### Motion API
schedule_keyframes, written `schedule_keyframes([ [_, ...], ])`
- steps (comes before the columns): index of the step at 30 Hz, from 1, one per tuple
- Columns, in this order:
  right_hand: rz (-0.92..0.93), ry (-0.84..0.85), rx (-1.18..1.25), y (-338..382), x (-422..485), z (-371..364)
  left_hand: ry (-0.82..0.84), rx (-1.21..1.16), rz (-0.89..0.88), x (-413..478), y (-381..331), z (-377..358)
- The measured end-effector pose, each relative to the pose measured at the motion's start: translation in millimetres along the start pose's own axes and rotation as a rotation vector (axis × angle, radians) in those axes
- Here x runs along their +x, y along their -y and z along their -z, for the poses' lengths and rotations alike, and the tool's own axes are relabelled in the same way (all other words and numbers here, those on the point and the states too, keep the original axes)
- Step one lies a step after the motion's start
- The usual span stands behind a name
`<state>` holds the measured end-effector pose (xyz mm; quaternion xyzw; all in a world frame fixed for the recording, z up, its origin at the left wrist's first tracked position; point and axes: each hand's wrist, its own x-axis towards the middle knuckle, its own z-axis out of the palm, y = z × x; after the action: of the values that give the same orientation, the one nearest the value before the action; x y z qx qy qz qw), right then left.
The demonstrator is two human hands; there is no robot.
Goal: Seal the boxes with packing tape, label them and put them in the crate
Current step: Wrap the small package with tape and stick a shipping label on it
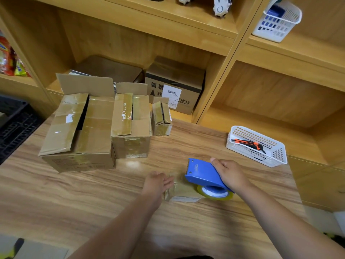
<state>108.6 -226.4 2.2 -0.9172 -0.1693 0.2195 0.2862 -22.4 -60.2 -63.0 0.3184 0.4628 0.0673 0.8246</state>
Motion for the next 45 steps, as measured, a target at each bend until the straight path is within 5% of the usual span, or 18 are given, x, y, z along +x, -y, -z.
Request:
schedule_keyframes([
  [5,0.045,0.004,-0.061,-2.0,0.6,10.3,-0.018,0.157,-0.115,-10.3,7.8,-1.4],
  [14,0.12,0.029,-0.185,3.0,-1.9,2.6,-0.088,-0.088,-0.173,-18.9,16.4,-0.3],
  [24,0.205,0.03,-0.606,23.4,-5.6,-5.7,-0.164,-0.053,-0.121,-8.0,20.9,5.8],
  [31,0.305,-0.015,-0.825,33.1,-7.3,-17.4,-0.267,0.288,-0.216,-6.0,21.1,25.8],
  [45,0.342,-0.05,-0.927,38.1,-5.0,-30.3,-0.323,0.357,-0.222,1.7,33.5,35.7],
])
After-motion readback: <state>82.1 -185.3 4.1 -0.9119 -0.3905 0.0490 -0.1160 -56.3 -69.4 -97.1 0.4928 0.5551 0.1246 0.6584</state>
